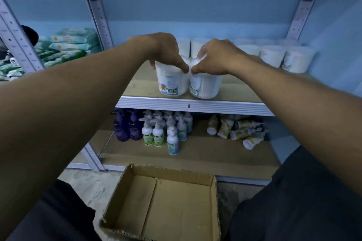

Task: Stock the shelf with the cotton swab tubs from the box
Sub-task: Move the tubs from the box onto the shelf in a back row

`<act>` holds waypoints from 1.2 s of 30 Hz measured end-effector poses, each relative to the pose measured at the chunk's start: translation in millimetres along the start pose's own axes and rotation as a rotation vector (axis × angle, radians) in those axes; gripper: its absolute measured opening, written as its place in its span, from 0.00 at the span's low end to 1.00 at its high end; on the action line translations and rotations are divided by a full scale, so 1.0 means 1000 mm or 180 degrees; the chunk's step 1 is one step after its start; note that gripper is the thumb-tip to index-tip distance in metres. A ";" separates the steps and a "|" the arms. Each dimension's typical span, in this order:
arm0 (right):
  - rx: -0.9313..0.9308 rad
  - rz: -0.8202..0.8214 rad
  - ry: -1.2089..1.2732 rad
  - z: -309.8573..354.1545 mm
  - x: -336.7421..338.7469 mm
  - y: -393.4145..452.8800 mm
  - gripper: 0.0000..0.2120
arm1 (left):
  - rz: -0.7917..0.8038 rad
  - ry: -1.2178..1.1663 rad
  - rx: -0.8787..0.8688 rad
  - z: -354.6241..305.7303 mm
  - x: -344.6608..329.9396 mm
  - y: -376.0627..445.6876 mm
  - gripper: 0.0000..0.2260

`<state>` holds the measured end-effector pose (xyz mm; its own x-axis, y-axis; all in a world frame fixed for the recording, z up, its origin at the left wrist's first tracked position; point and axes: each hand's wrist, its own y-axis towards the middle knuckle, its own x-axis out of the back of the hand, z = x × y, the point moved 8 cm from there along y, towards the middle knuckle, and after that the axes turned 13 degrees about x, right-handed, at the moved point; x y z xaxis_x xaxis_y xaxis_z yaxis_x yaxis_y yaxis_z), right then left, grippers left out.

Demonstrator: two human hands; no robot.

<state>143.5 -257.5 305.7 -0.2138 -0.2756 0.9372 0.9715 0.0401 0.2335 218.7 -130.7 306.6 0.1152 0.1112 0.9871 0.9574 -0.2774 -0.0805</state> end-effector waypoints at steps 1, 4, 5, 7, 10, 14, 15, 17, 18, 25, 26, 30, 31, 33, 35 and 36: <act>-0.0023 0.0014 0.0010 -0.002 -0.003 0.003 0.25 | 0.0028 0.0005 0.0020 0.000 -0.003 0.004 0.30; -0.0072 0.0122 0.0007 -0.006 -0.017 0.009 0.25 | 0.0107 0.0005 0.0095 0.001 -0.012 0.012 0.34; -0.0075 0.0138 0.0003 -0.007 -0.020 0.011 0.25 | 0.0147 -0.0004 0.0115 0.002 -0.015 0.014 0.35; -0.0076 0.0136 0.0014 -0.009 -0.025 0.014 0.24 | 0.0226 -0.0047 0.0161 0.002 -0.020 0.019 0.35; -0.0074 0.0183 -0.0066 -0.010 -0.030 0.018 0.24 | 0.0299 -0.0098 0.0247 0.006 -0.026 0.026 0.31; 0.0024 0.0307 -0.0149 -0.010 -0.032 0.020 0.27 | 0.0245 -0.0063 0.0200 0.004 -0.023 0.025 0.34; 0.0043 0.0340 -0.0147 -0.010 -0.032 0.020 0.29 | 0.0224 -0.0040 0.0156 0.003 -0.021 0.023 0.35; 0.0067 0.0354 -0.0185 -0.010 -0.029 0.018 0.34 | 0.0160 0.0007 0.0052 0.001 -0.016 0.018 0.39; 0.0092 0.0332 -0.0212 -0.009 -0.027 0.017 0.35 | 0.0122 -0.0009 0.0014 0.001 -0.014 0.017 0.40; 0.0350 0.0178 -0.0387 -0.009 -0.022 0.007 0.30 | -0.0375 0.0271 -0.0489 -0.004 -0.007 0.002 0.29; 0.0363 0.0157 -0.0408 -0.010 -0.022 0.006 0.29 | -0.0430 0.0277 -0.0523 -0.003 -0.009 0.000 0.27; 0.0438 0.0073 -0.0381 -0.013 -0.027 0.003 0.25 | -0.0540 0.0094 -0.0552 0.007 -0.016 -0.004 0.22; 0.0457 0.0028 -0.0383 -0.014 -0.028 0.002 0.25 | -0.0581 0.0032 -0.0565 0.008 -0.017 -0.004 0.21; 0.0488 -0.0097 -0.0409 -0.016 -0.029 0.002 0.23 | -0.0686 -0.0101 -0.0598 0.010 -0.018 -0.004 0.19; 0.0503 -0.0186 -0.0414 -0.018 -0.029 0.002 0.22 | -0.0770 -0.0196 -0.0599 0.011 -0.019 -0.005 0.18; 0.0498 -0.0205 -0.0400 -0.018 -0.029 0.002 0.22 | -0.0801 -0.0227 -0.0583 0.012 -0.020 -0.004 0.18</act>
<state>153.6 -267.1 274.8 -0.2956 -0.1609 0.9417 0.9298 0.1778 0.3222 215.5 -120.8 285.8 -0.0946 0.2630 0.9601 0.8954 -0.3991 0.1976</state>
